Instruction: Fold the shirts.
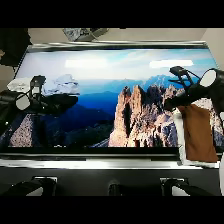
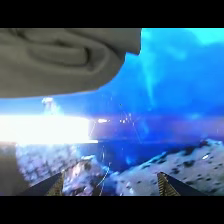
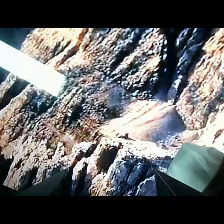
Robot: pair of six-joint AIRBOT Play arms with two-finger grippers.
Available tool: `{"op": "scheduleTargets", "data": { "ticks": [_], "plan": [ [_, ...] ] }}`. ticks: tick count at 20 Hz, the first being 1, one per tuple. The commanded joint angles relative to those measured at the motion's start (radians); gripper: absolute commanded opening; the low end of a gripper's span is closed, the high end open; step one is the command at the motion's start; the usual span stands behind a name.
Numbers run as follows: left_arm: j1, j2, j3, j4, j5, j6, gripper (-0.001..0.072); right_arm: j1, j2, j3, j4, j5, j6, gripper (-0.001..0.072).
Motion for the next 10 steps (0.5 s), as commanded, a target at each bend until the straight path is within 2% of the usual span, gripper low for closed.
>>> {"op": "scheduleTargets", "data": {
  "ticks": [1, 3, 4, 6, 7, 9, 10],
  "plan": [
    [0.001, 0.001, -0.001, 0.000, 0.050, 0.000, 0.0681, 0.000, 0.000, 0.000, -0.002, -0.054, -0.003, 0.0605],
    [0.000, 0.000, -0.001, -0.006, 0.066, 0.000, 0.0682, 0.000, 0.000, 0.000, -0.001, -0.047, -0.039, 0.0610],
    [-0.001, 0.001, -0.001, -0.009, 0.066, 0.000, 0.0682, 0.000, -0.001, 0.000, 0.000, -0.056, -0.054, 0.0709],
    [0.000, 0.001, -0.001, -0.008, 0.068, 0.001, 0.0688, 0.000, -0.001, 0.000, 0.008, -0.088, -0.057, 0.0705],
    [0.001, 0.001, 0.003, -0.008, 0.072, -0.001, 0.0720, 0.000, -0.001, 0.000, 0.010, -0.089, -0.045, 0.0704],
    [0.018, 0.000, 0.037, 0.004, 0.090, 0.000, 0.0720, 0.000, -0.001, 0.000, 0.011, -0.082, -0.038, 0.0701],
    [0.055, 0.000, 0.058, 0.003, 0.109, -0.030, 0.0720, 0.000, 0.000, 0.000, 0.010, -0.072, -0.038, 0.0699]
  ]
}}
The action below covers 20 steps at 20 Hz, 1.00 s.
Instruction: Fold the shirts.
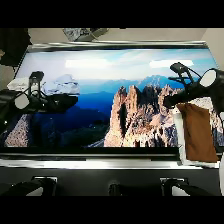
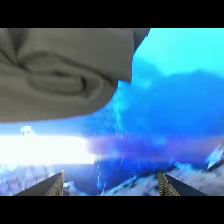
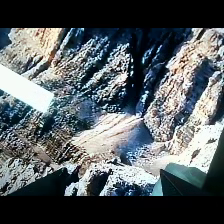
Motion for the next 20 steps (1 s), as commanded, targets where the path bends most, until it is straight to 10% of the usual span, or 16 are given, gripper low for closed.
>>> {"op": "scheduleTargets", "data": {
  "ticks": [1, 6, 10, 17, 18, 20],
  "plan": [
    [0.098, -0.007, 0.048, -0.013, 0.038, -0.103, 0.0720, 0.000, 0.000, 0.000, -0.009, 0.022, 0.003, 0.0697],
    [0.441, -0.119, -0.025, -0.457, 0.010, -0.144, 0.0720, 0.000, -0.001, 0.000, -0.022, 0.040, 0.003, 0.0696],
    [0.507, -0.192, -0.189, -0.727, 0.286, -0.111, 0.0720, 0.000, -0.001, 0.000, 0.010, 0.058, 0.003, 0.0697],
    [0.426, -0.380, -0.215, -1.106, 0.489, 0.253, 0.0720, 0.000, -0.001, 0.000, 0.031, 0.057, 0.000, 0.0697],
    [0.425, -0.399, -0.215, -1.107, 0.480, 0.252, 0.0611, 0.000, -0.001, 0.000, 0.040, 0.065, 0.000, 0.0697],
    [0.435, -0.397, -0.211, -1.139, 0.435, 0.266, 0.0034, 0.000, 0.000, 0.000, 0.055, 0.079, -0.001, 0.0696]
  ]
}}
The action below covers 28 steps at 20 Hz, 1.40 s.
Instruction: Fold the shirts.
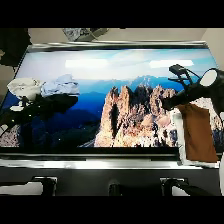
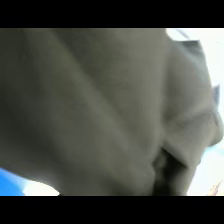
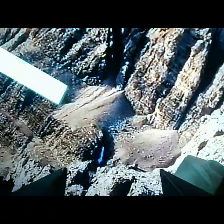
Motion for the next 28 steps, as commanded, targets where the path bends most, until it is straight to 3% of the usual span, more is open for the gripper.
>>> {"op": "scheduleTargets", "data": {
  "ticks": [1, 4, 5, 8, 12, 17, 24, 25, 26, 27, 28],
  "plan": [
    [0.000, -0.008, 0.017, -0.101, -0.028, 0.116, 0.0030, 0.000, 0.001, 0.000, 0.018, 0.013, -0.002, 0.0693],
    [-0.021, 0.158, 0.130, -0.099, -0.161, 0.339, 0.0028, 0.000, 0.029, 0.024, -0.069, 0.014, -0.038, 0.0687],
    [-0.036, 0.233, 0.171, -0.099, -0.222, 0.352, 0.0028, 0.000, 0.051, 0.040, -0.104, 0.013, -0.038, 0.0687],
    [-0.154, 0.491, 0.255, -0.112, -0.316, 0.340, 0.0029, 0.000, 0.151, 0.070, -0.158, 0.000, -0.038, 0.0687],
    [-0.431, 0.704, 0.260, -0.135, -0.246, 0.212, 0.0029, 0.000, 0.318, 0.078, -0.159, 0.009, -0.038, 0.0678],
    [-0.771, 0.634, 0.217, -0.075, -0.075, 0.198, 0.0029, 0.000, 0.476, 0.078, -0.182, 0.024, -0.037, 0.0677],
    [-0.838, 0.243, 0.057, -0.076, -0.067, 0.149, 0.0030, 0.000, 0.410, 0.024, -0.163, 0.175, -0.015, 0.0662],
    [-0.830, 0.186, 0.065, -0.077, -0.078, 0.126, 0.0070, 0.000, 0.383, 0.003, -0.149, 0.171, -0.015, 0.0662],
    [-0.817, 0.150, 0.085, -0.078, -0.111, 0.123, 0.0357, 0.000, 0.352, -0.014, -0.135, 0.172, -0.015, 0.0662],
    [-0.790, 0.127, 0.119, -0.077, -0.176, 0.123, 0.0711, 0.000, 0.317, -0.032, -0.112, 0.180, -0.016, 0.0663],
    [-0.748, 0.125, 0.157, -0.053, -0.240, 0.136, 0.0667, 0.000, 0.282, -0.047, -0.075, 0.197, -0.024, 0.0663]
  ]
}}
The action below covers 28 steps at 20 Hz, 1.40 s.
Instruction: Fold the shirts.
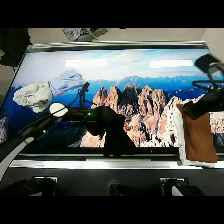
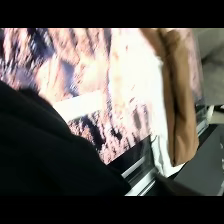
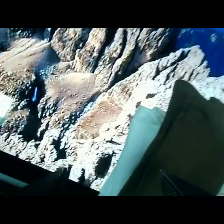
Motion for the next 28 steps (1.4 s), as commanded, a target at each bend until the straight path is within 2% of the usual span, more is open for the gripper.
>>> {"op": "scheduleTargets", "data": {
  "ticks": [1, 4, 6, 8, 11, 13, 15, 18, 19, 20, 22, 23, 25, 27, 28],
  "plan": [
    [0.096, -0.077, 0.085, 0.074, -0.175, -0.012, 0.0652, 0.000, -0.104, -0.053, 0.119, 0.058, -0.023, 0.0664],
    [0.251, -0.035, 0.167, 0.305, -0.352, -0.070, 0.0652, 0.000, -0.147, -0.149, 0.300, 0.043, -0.062, 0.0682],
    [0.327, -0.013, 0.155, 0.439, -0.449, -0.072, 0.0653, 0.000, -0.156, -0.260, 0.352, 0.017, -0.069, 0.0682],
    [0.367, -0.012, 0.095, 0.506, -0.483, -0.072, 0.0653, 0.000, -0.156, -0.388, 0.387, -0.007, -0.071, 0.0682],
    [0.362, -0.033, -0.063, 0.476, -0.370, -0.071, 0.0652, 0.016, -0.156, -0.549, 0.522, -0.063, -0.072, 0.0682],
    [0.344, -0.065, -0.131, 0.434, -0.299, -0.064, 0.0653, 0.071, -0.156, -0.612, 0.517, -0.121, -0.072, 0.0700],
    [0.323, -0.112, -0.140, 0.428, -0.270, -0.064, 0.0653, 0.122, -0.157, -0.647, 0.519, -0.179, -0.071, 0.0703],
    [0.286, -0.149, -0.140, 0.366, -0.198, -0.039, 0.0652, 0.143, -0.183, -0.657, 0.526, -0.191, -0.061, 0.0703],
    [0.274, -0.154, -0.140, 0.344, -0.161, -0.038, 0.0642, 0.143, -0.197, -0.658, 0.527, -0.195, -0.055, 0.0704],
    [0.265, -0.161, -0.139, 0.338, -0.130, -0.042, 0.0597, 0.143, -0.209, -0.662, 0.535, -0.203, -0.052, 0.0704],
    [0.257, -0.175, -0.137, 0.325, -0.097, -0.053, 0.0595, 0.143, -0.238, -0.681, 0.581, -0.235, -0.058, 0.0706],
    [0.257, -0.183, -0.137, 0.325, -0.093, -0.060, 0.0518, 0.143, -0.257, -0.688, 0.620, -0.258, -0.057, 0.0705],
    [0.257, -0.201, -0.137, 0.325, -0.089, -0.090, 0.0314, 0.143, -0.302, -0.690, 0.708, -0.280, -0.076, 0.0705],
    [0.257, -0.205, -0.136, 0.325, -0.079, -0.093, 0.0032, 0.143, -0.341, -0.691, 0.732, -0.290, -0.079, 0.0705],
    [0.257, -0.201, -0.136, 0.325, -0.079, -0.093, 0.0030, 0.143, -0.356, -0.691, 0.733, -0.291, -0.079, 0.0705]
  ]
}}
